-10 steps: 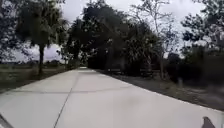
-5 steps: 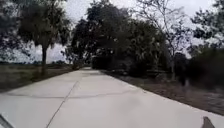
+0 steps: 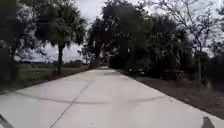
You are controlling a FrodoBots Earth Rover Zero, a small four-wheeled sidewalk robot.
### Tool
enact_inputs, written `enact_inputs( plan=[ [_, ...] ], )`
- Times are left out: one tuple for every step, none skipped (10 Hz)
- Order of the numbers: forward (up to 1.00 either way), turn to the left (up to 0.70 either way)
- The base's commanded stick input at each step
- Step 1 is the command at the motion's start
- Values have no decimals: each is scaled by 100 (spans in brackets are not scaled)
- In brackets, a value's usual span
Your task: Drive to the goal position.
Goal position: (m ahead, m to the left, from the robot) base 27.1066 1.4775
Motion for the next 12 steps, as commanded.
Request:
enact_inputs(
  plan=[
    [70, 0],
    [70, 0],
    [70, 0],
    [70, 0],
    [70, 0],
    [70, 0],
    [70, 0],
    [70, 0],
    [70, 19],
    [70, 35],
    [70, 35],
    [70, 35]
  ],
)
